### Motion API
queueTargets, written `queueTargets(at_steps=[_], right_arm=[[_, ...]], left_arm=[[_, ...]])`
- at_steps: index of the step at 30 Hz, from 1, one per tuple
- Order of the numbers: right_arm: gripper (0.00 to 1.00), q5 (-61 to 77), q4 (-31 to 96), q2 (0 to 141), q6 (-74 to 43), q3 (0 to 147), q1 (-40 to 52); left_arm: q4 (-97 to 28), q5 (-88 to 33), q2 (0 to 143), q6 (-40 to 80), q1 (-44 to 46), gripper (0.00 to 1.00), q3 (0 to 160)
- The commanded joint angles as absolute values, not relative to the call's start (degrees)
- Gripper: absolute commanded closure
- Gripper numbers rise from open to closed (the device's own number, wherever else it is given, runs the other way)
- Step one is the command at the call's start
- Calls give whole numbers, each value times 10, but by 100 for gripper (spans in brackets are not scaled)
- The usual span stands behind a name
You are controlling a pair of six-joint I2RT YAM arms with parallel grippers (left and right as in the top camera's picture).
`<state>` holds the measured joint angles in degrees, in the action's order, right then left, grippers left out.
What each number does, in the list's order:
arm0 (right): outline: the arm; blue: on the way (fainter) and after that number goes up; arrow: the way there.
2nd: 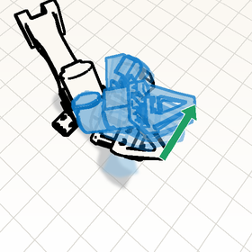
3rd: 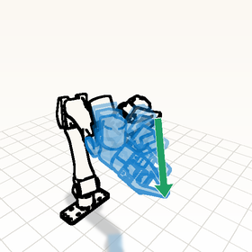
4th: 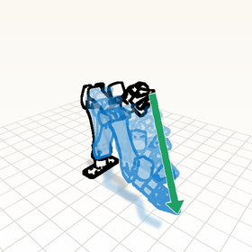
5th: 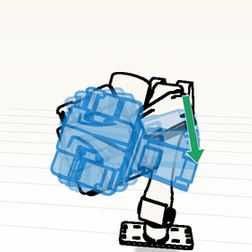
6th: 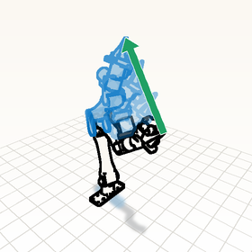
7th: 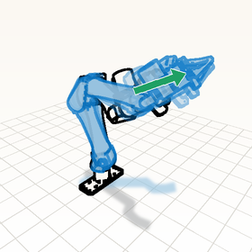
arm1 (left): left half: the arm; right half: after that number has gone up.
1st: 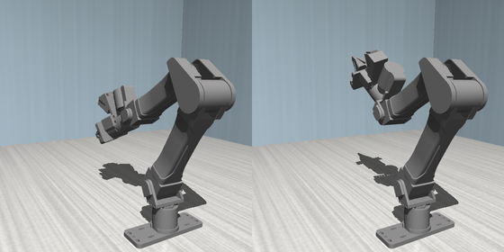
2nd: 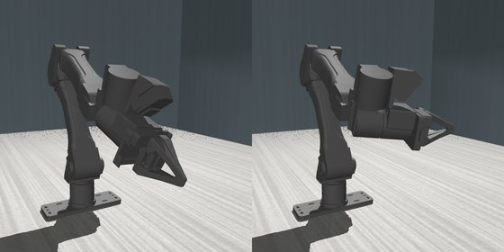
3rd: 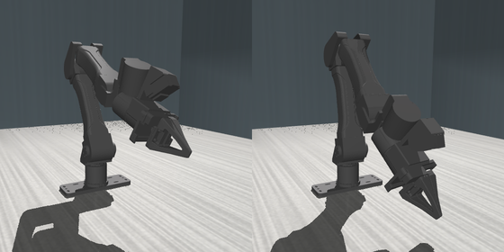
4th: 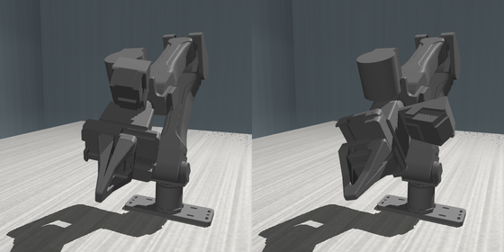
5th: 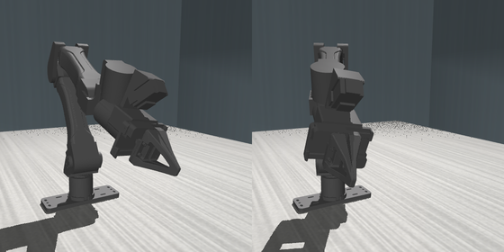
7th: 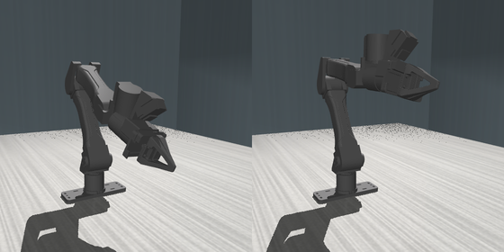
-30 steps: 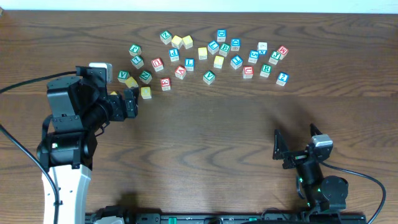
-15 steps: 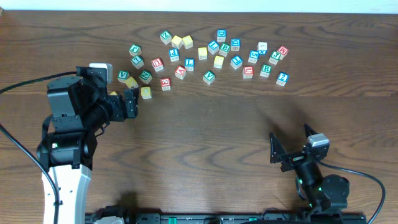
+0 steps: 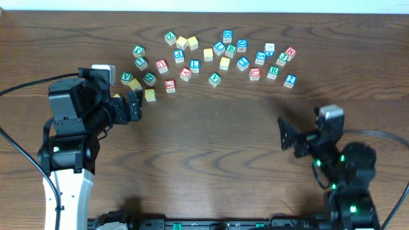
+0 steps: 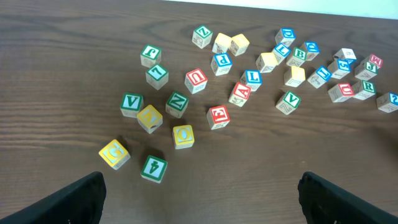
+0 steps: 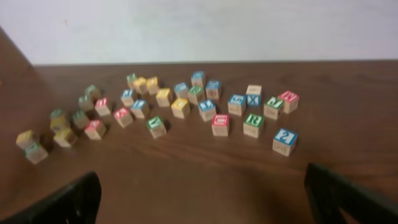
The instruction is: Spell out CORL
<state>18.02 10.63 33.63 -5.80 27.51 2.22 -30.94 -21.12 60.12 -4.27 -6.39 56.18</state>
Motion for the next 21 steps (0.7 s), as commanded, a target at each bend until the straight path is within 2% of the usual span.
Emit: queueTargets(at_steps=[1, 13, 21], right_arm=[[1, 201, 139, 430, -50, 373, 19], [1, 201, 329, 716, -50, 690, 19], [1, 200, 425, 818, -1, 784, 19]], left_arm=[[-308, -218, 602, -38, -67, 3, 580], [-296, -214, 603, -1, -67, 3, 583], [-387, -209, 664, 18, -64, 3, 697]])
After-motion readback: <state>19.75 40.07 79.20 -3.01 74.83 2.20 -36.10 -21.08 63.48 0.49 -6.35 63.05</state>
